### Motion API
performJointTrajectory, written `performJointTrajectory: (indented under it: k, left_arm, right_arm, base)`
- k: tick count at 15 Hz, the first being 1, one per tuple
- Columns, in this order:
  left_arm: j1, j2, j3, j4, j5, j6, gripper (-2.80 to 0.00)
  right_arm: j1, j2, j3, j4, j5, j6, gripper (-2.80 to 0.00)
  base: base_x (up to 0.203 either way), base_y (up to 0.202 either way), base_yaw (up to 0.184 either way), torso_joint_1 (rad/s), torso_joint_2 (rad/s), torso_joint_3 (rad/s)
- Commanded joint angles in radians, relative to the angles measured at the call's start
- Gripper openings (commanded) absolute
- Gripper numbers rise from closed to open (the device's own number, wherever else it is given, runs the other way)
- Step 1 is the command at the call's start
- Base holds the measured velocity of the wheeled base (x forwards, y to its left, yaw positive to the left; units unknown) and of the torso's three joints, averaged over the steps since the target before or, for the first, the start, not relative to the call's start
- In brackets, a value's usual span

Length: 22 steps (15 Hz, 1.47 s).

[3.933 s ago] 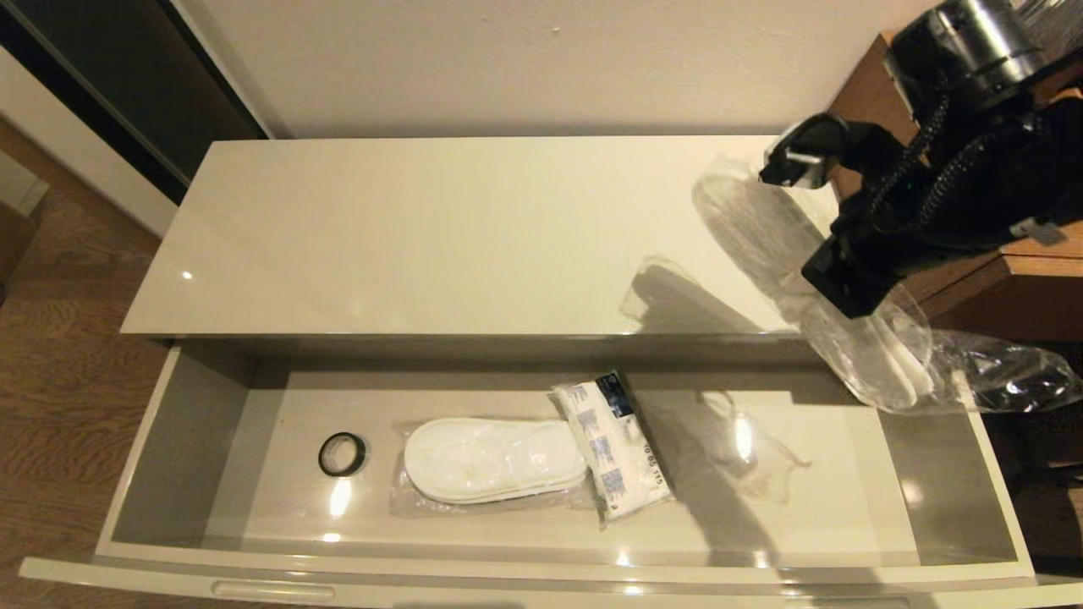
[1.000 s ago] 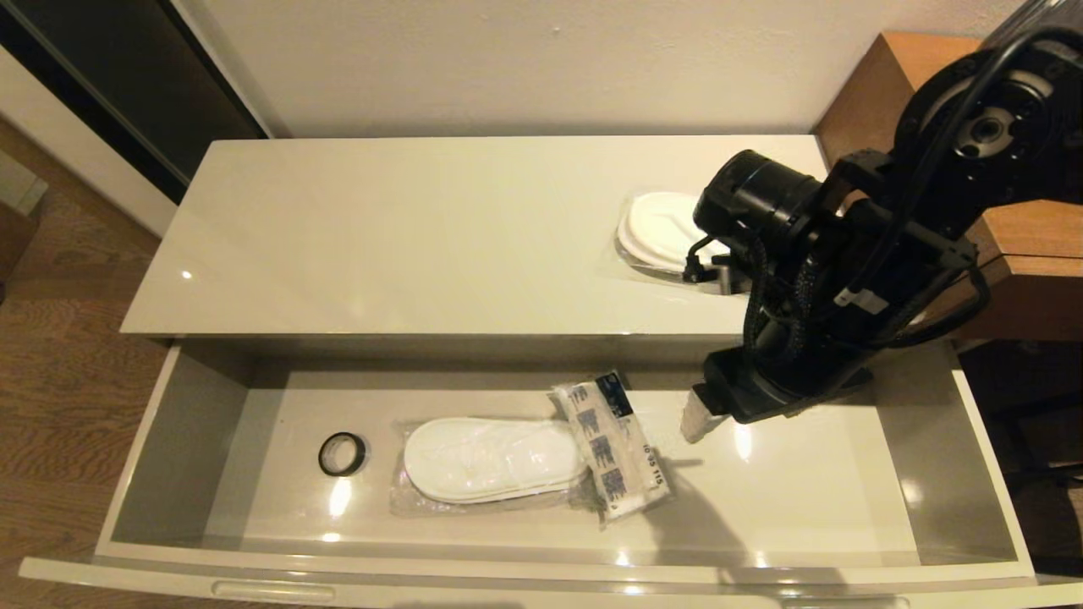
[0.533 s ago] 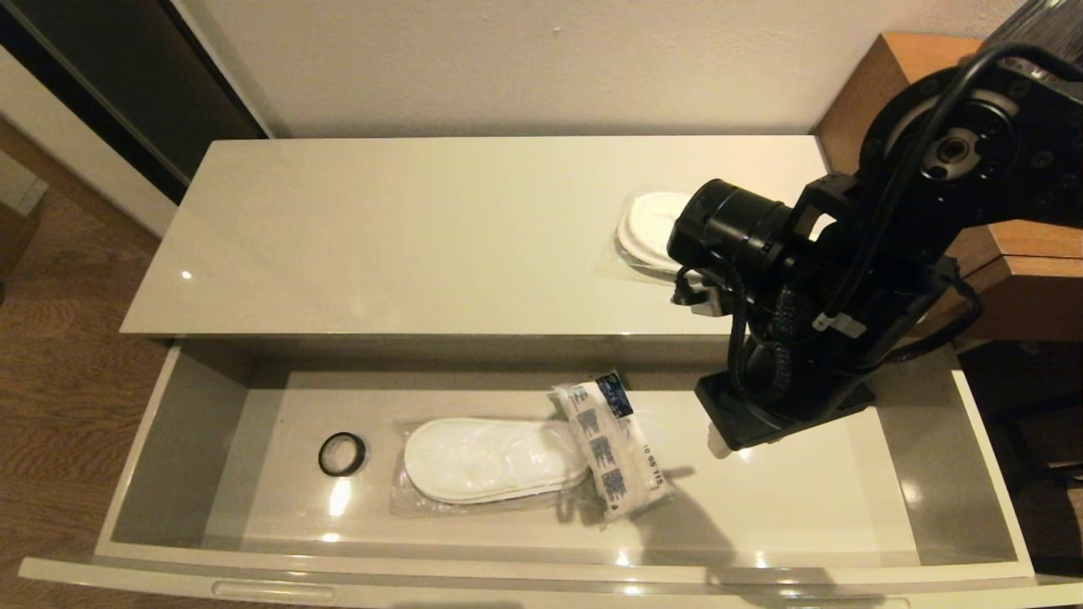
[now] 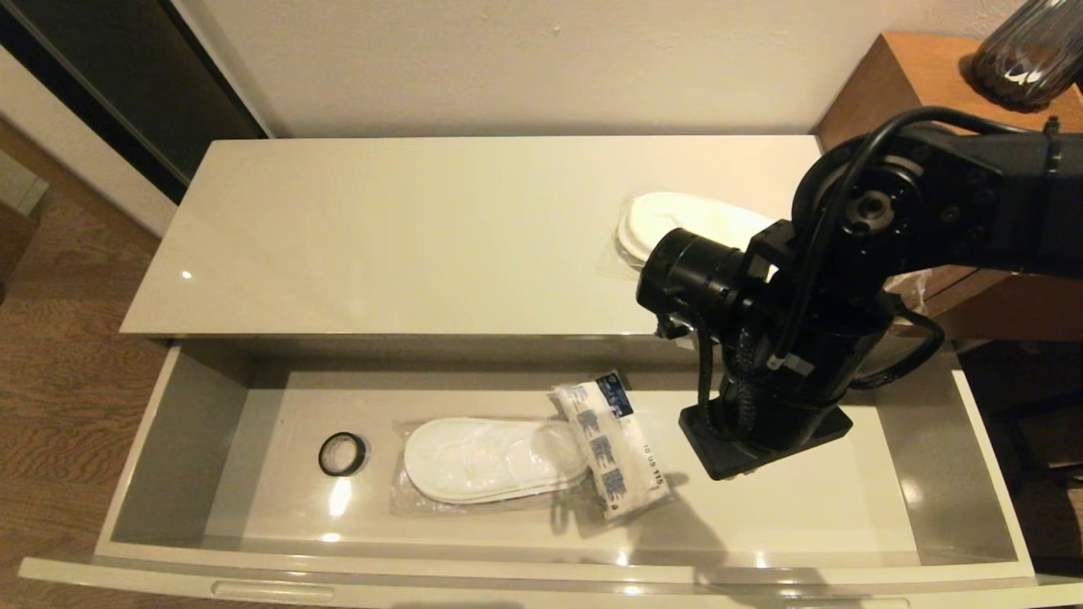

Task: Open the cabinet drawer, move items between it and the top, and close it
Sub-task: Take out the tissue from the drawer

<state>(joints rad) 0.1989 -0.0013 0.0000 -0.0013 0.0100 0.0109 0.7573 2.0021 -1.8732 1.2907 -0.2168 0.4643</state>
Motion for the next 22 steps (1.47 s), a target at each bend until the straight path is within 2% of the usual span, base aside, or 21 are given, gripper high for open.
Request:
performJointTrajectory:
  k: [1,4,6,14,19,22]
  left_arm:
    - [0.000,-0.039,0.003,0.000,0.001,0.000,-2.80]
    - [0.000,-0.039,0.003,0.000,0.001,0.000,-2.80]
    - [0.000,-0.039,0.003,0.000,0.001,0.000,-2.80]
    - [0.000,-0.039,0.003,0.000,0.001,0.000,-2.80]
    - [0.000,-0.039,0.003,0.000,0.002,0.000,-2.80]
    - [0.000,-0.039,0.003,0.000,0.001,0.000,-2.80]
  right_arm:
    - [-0.012,0.042,0.011,-0.020,-0.001,-0.005,0.00]
    - [-0.002,0.066,0.055,-0.106,0.003,-0.010,0.00]
    - [0.024,0.099,0.096,-0.239,-0.005,-0.010,0.00]
    - [0.022,0.310,0.176,-0.575,-0.123,0.000,0.00]
    - [0.010,0.357,0.168,-0.633,-0.129,-0.002,0.00]
    - [-0.021,0.407,0.138,-0.685,-0.184,-0.005,0.00]
  base:
    - [0.000,0.000,0.000,0.000,0.00,0.000]
    - [0.000,0.000,0.000,0.000,0.00,0.000]
    - [0.000,0.000,0.000,0.000,0.00,0.000]
    - [0.000,0.000,0.000,0.000,0.00,0.000]
    - [0.000,0.000,0.000,0.000,0.00,0.000]
    - [0.000,0.000,0.000,0.000,0.00,0.000]
